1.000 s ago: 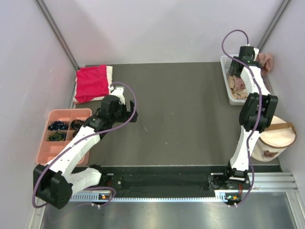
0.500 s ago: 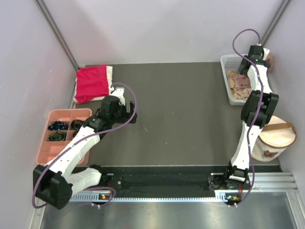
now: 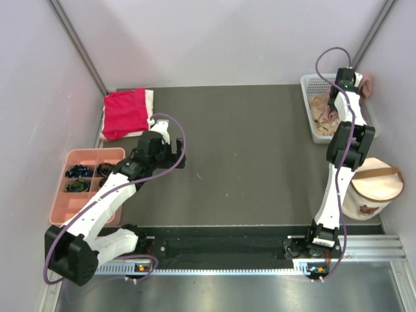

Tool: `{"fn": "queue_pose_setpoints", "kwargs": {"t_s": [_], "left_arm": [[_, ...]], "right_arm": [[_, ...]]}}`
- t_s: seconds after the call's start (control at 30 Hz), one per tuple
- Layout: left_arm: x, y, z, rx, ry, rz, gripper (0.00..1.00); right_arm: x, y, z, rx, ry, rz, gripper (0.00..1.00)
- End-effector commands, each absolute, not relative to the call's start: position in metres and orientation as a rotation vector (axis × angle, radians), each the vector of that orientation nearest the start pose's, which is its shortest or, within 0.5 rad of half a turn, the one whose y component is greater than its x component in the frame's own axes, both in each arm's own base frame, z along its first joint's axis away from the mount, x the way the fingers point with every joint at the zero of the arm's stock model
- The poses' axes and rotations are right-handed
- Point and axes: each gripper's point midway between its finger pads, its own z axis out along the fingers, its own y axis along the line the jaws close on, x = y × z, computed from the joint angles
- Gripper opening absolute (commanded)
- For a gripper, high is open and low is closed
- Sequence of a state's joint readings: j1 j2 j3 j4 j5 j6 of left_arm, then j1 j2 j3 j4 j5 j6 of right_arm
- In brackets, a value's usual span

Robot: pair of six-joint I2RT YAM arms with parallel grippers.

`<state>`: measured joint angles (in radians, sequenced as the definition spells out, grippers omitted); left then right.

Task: Fold and stack the t-shirts
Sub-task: Grab crumpled tshirt from bin with the right arm, then move the tshirt to the center of the board

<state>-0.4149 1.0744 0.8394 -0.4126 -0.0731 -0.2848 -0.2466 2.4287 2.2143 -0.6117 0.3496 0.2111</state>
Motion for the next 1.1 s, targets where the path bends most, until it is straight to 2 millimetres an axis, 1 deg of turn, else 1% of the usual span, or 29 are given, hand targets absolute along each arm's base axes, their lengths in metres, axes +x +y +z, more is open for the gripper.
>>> {"fn": "queue_pose_setpoints", "kwargs": {"t_s": [0.0,0.07,0.1,0.17,0.2,0.23,0.27,0.3,0.33,0.37,0.4,0.43,0.47,0.5,0.53,0.57,0.6,0.63,0.67,0.7,0.73,0.8,0.83,0.87,0.9,0.93,0.97,1.03,1.07], "left_arm": [[0.296,-0.128,0.167,0.095,2.205,-0.301,0.99],[0.296,-0.129,0.166,0.093,2.205,-0.309,0.99],[0.296,-0.129,0.166,0.094,2.205,-0.313,0.99],[0.296,-0.131,0.167,0.091,2.202,-0.324,0.99],[0.296,-0.132,0.168,0.091,2.201,-0.333,0.99],[0.296,-0.133,0.168,0.089,2.201,-0.338,0.99],[0.296,-0.133,0.169,0.088,2.194,-0.343,0.99],[0.296,-0.134,0.170,0.085,2.194,-0.351,0.98],[0.296,-0.135,0.170,0.085,2.193,-0.356,0.98],[0.297,-0.136,0.172,0.087,2.188,-0.363,0.98],[0.296,-0.137,0.173,0.090,2.185,-0.373,0.98],[0.296,-0.138,0.174,0.091,2.181,-0.378,0.98],[0.297,-0.138,0.175,0.090,2.178,-0.382,0.99],[0.296,-0.139,0.176,0.092,2.175,-0.386,0.98],[0.296,-0.139,0.177,0.094,2.174,-0.387,0.99],[0.296,-0.139,0.178,0.093,2.170,-0.391,0.98],[0.296,-0.140,0.181,0.094,2.164,-0.395,0.98],[0.295,-0.140,0.182,0.096,2.163,-0.398,0.98],[0.295,-0.140,0.185,0.095,2.155,-0.401,0.98],[0.294,-0.139,0.186,0.091,2.157,-0.400,0.98],[0.293,-0.139,0.187,0.092,2.154,-0.403,0.98],[0.291,-0.138,0.191,0.088,2.144,-0.408,0.98],[0.289,-0.137,0.191,0.087,2.145,-0.406,0.98],[0.287,-0.136,0.194,0.087,2.141,-0.408,0.98],[0.286,-0.135,0.192,0.086,2.145,-0.405,0.98],[0.284,-0.134,0.192,0.085,2.148,-0.402,0.98],[0.282,-0.134,0.195,0.084,2.141,-0.407,0.98],[0.278,-0.132,0.192,0.084,2.148,-0.403,0.99],[0.276,-0.131,0.194,0.084,2.142,-0.406,0.98]], "right_arm": [[0.588,-0.205,0.125,0.713,2.151,-0.396,0.00],[0.586,-0.202,0.142,0.708,2.112,-0.377,0.00],[0.583,-0.201,0.163,0.711,2.069,-0.364,0.00],[0.580,-0.196,0.183,0.700,2.037,-0.336,0.00],[0.575,-0.191,0.207,0.695,2.004,-0.315,0.00],[0.574,-0.185,0.218,0.685,1.990,-0.288,0.00],[0.571,-0.180,0.234,0.675,1.967,-0.268,0.00],[0.566,-0.171,0.263,0.654,1.923,-0.243,0.00],[0.563,-0.163,0.279,0.635,1.899,-0.220,0.00],[0.560,-0.157,0.292,0.622,1.884,-0.201,0.00],[0.560,-0.143,0.305,0.584,1.872,-0.172,0.00],[0.555,-0.130,0.323,0.548,1.860,-0.139,0.00],[0.554,-0.119,0.331,0.516,1.860,-0.127,0.00],[0.553,-0.106,0.346,0.454,1.850,-0.129,0.00],[0.548,-0.080,0.359,0.405,1.844,-0.117,0.00],[0.546,-0.062,0.368,0.368,1.838,-0.107,0.00],[0.543,-0.045,0.382,0.307,1.826,-0.103,0.00],[0.540,0.001,0.390,0.222,1.829,-0.065,0.00],[0.533,0.021,0.396,0.172,1.836,-0.057,0.00],[0.527,0.041,0.413,0.101,1.811,-0.058,0.00],[0.517,0.083,0.420,0.023,1.804,-0.029,0.00],[0.497,0.118,0.437,-0.062,1.777,-0.003,0.00],[0.489,0.129,0.442,-0.079,1.769,-0.005,0.00],[0.476,0.156,0.446,-0.127,1.762,0.025,0.00],[0.462,0.160,0.452,-0.124,1.755,0.039,0.00],[0.454,0.164,0.453,-0.123,1.758,0.055,0.00],[0.442,0.173,0.457,-0.130,1.758,0.090,0.00],[0.418,0.176,0.459,-0.125,1.768,0.147,0.00],[0.409,0.182,0.450,-0.138,1.792,0.164,0.00]]}}
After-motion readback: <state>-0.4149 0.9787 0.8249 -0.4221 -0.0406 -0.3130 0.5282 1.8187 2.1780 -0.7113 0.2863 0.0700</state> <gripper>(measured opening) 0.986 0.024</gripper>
